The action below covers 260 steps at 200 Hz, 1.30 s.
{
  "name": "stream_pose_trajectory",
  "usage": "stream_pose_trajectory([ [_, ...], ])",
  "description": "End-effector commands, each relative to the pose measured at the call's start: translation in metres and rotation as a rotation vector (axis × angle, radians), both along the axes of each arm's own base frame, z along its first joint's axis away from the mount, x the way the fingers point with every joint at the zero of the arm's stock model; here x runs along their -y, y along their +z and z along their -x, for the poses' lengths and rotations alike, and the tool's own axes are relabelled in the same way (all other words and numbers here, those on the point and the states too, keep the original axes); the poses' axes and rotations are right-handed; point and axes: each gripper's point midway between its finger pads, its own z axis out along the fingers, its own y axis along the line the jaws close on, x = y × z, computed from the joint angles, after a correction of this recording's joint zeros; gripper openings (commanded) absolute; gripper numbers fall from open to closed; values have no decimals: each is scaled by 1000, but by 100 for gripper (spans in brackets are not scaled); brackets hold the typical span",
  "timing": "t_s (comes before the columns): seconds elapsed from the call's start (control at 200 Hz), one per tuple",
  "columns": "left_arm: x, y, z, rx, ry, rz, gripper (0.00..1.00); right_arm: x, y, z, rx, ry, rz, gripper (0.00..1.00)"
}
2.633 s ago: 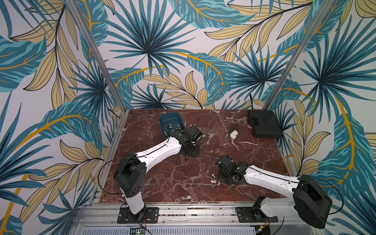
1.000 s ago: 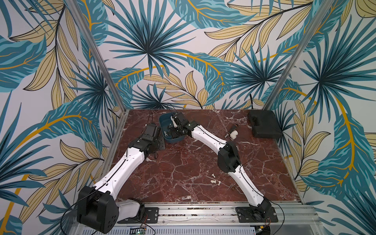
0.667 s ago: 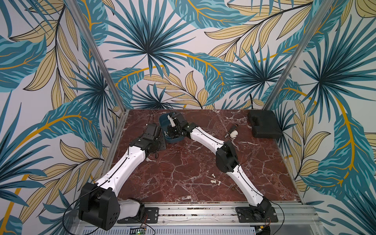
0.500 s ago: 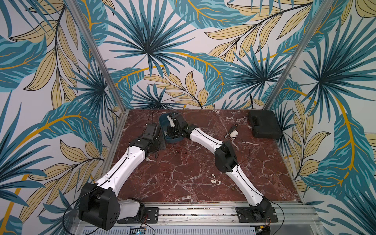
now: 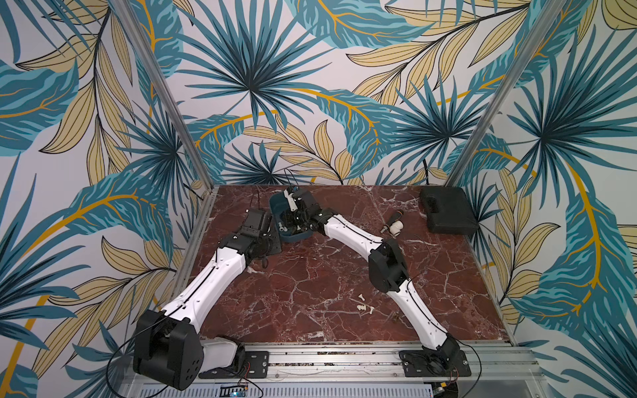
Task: Put the chess pieces into the storage box
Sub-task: Place the chess piece in the storage box, then pick up the chess piece at the center of the board.
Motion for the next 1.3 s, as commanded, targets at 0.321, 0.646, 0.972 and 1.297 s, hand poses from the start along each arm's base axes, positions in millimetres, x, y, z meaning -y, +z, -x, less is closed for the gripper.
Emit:
stream_pose_trajectory([
  [0.321,139,-14,61,-9,-417,-9,34,293,75,129,-32,-520,236,26],
  [0.646,243,-60,107,-151,-692,-104,34,380,97,202,79,-684,237,26],
  [0.972,257,-94,114,-335,-598,-151,34,414,125,228,190,-763,264,26],
  [1.297,277,-106,116,-408,-574,-105,35,416,112,231,164,-757,293,26],
])
